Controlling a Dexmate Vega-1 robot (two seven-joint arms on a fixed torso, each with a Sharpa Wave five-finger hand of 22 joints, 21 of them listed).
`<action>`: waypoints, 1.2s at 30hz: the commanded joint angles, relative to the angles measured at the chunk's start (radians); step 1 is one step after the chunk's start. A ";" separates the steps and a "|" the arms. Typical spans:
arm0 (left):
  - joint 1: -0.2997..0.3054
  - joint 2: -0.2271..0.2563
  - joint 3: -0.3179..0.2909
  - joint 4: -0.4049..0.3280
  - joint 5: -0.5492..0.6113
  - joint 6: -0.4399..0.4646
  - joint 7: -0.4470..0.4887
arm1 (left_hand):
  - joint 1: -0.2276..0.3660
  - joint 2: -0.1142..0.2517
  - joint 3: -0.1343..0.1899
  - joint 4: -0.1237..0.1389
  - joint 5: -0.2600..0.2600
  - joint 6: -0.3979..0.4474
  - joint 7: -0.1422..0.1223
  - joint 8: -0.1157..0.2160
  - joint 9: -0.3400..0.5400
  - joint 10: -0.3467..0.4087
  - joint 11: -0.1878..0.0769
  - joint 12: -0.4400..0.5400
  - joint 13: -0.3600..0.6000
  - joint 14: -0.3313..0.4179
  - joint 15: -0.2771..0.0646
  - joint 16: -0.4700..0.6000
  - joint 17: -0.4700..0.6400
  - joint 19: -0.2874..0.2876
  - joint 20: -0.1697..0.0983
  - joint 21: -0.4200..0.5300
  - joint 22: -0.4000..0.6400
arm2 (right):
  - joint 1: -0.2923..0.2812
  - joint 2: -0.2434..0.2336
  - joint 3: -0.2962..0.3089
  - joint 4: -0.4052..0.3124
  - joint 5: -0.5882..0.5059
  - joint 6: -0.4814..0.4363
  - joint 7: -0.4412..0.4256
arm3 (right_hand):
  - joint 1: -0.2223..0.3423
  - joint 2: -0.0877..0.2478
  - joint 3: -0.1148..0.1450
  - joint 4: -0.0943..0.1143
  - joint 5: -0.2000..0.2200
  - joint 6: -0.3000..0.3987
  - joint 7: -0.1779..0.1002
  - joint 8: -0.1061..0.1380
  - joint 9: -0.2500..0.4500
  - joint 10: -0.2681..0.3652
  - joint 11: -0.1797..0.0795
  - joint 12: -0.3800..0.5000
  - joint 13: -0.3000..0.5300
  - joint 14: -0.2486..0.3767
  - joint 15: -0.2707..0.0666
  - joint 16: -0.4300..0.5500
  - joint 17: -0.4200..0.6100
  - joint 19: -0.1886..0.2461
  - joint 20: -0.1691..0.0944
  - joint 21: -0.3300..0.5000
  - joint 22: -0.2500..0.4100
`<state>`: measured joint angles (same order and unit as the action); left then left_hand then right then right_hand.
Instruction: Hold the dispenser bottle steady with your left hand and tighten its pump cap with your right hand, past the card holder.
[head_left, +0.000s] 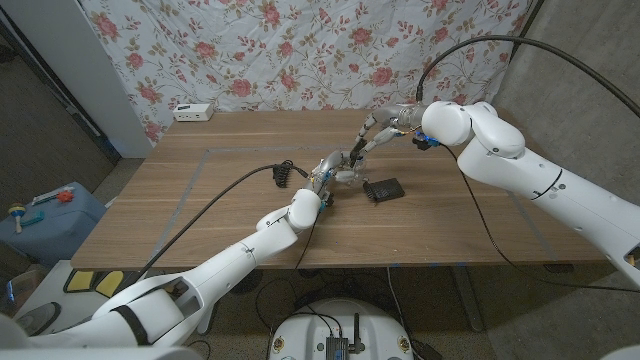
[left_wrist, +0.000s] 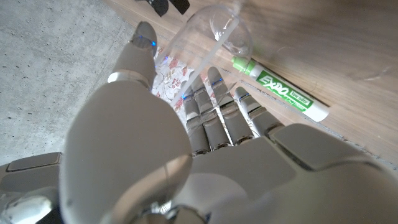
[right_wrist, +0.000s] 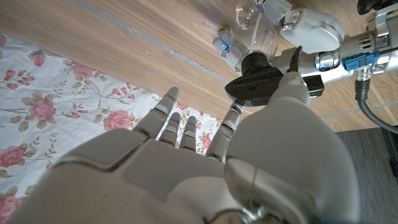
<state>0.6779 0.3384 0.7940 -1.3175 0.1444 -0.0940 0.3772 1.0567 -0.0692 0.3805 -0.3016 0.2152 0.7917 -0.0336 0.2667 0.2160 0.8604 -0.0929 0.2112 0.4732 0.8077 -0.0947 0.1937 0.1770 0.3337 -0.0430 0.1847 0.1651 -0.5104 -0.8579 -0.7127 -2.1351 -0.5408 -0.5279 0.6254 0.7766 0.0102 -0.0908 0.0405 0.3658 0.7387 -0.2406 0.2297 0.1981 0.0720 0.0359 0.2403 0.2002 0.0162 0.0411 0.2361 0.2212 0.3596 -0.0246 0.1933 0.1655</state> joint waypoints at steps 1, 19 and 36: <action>-0.005 -0.005 0.000 0.009 -0.001 -0.001 0.002 | -0.164 0.181 0.146 0.149 -0.001 0.187 -0.022 0.006 0.002 0.012 -0.008 0.004 -0.001 0.008 -0.050 0.001 0.000 0.002 -0.039 0.006 0.003 | -0.022 0.005 0.000 -0.016 0.034 -0.069 -0.050 | -0.016 0.002 -0.006 0.010 -0.004 0.076 0.057 0.013 0.000 0.032 0.003 0.008 0.001 0.018 -0.001 0.012 0.001 0.024 0.001 0.010 0.001; -0.003 -0.006 0.000 0.004 -0.001 0.010 0.007 | -0.173 0.181 0.148 0.152 0.000 0.187 -0.027 0.006 0.001 0.013 -0.011 0.004 0.000 0.012 -0.054 0.000 -0.001 0.002 -0.038 0.005 0.004 | -0.062 0.022 -0.018 -0.072 0.075 -0.233 -0.193 | -0.052 0.014 -0.021 0.021 -0.017 0.205 0.124 0.035 -0.004 0.171 0.032 0.034 -0.002 0.133 -0.024 0.041 -0.004 0.108 0.004 0.015 0.001; -0.002 -0.008 -0.001 0.006 -0.007 0.016 0.008 | -0.177 0.181 0.150 0.151 0.000 0.186 -0.027 0.005 0.001 0.014 -0.010 0.004 0.001 0.013 -0.052 0.000 0.000 0.002 -0.038 0.005 0.004 | -0.002 0.042 -0.192 -0.139 -0.072 -0.464 -0.220 | -0.082 0.013 -0.039 0.034 -0.030 0.288 0.145 0.044 -0.007 0.245 0.033 0.042 -0.004 0.206 -0.025 0.053 -0.007 0.158 0.017 0.015 0.002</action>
<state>0.6738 0.3323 0.7936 -1.3122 0.1413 -0.0836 0.3839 1.0566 -0.0692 0.3806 -0.3016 0.2152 0.7933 -0.0320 0.2658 0.2136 0.8600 -0.0933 0.2112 0.4732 0.8095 -0.0928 0.1937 0.1747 0.3337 -0.0430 0.1847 0.1651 -0.5460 -0.8294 -0.8001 -2.2341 -0.5123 -0.8393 0.4257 0.7009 0.0229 -0.1216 0.0733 0.3398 0.8029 -0.2913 0.2712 0.1880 0.3059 0.0696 0.2742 0.1951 0.2108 0.0143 0.2819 0.2137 0.5040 -0.0084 0.2040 0.1653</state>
